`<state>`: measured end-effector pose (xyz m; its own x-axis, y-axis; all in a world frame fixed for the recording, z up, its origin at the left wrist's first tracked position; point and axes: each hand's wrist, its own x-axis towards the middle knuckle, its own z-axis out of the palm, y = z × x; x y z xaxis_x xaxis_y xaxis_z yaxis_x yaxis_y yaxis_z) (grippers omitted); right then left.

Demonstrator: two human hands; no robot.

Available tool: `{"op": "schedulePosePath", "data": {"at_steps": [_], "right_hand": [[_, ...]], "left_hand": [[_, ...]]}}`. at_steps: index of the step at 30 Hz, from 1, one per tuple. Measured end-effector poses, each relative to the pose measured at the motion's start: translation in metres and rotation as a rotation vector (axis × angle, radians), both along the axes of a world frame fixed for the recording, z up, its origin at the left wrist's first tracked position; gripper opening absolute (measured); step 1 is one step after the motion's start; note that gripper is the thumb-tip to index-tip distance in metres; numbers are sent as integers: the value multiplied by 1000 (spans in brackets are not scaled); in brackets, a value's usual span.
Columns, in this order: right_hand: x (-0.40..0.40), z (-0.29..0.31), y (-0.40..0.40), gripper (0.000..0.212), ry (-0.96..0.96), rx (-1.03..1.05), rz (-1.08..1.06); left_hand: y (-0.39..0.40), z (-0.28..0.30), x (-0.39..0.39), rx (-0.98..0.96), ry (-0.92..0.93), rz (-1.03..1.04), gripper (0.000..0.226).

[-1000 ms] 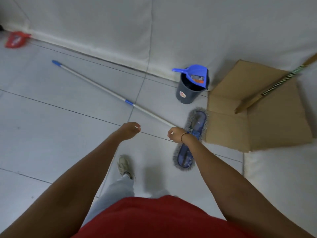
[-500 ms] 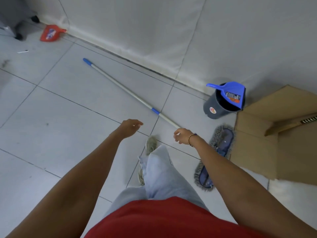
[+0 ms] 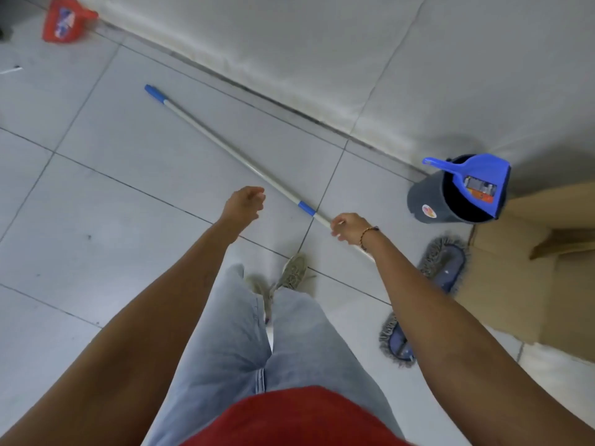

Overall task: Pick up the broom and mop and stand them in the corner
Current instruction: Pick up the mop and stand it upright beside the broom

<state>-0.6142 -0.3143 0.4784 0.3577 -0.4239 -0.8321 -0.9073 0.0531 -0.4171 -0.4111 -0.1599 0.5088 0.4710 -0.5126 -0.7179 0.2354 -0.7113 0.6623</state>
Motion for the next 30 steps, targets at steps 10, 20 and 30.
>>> {"op": "schedulePosePath", "data": {"at_steps": [10, 20, 30], "right_hand": [[60, -277, -87, 26, 138, -67, -139], [67, -575, -100, 52, 363, 14, 330], [56, -410, -121, 28, 259, -240, 106]], "left_hand": [[-122, -296, 104, -7, 379, 577, 31], [-176, -597, 133, 194, 374, 572, 34], [-227, -394, 121, -165, 207, 525, 26]]}}
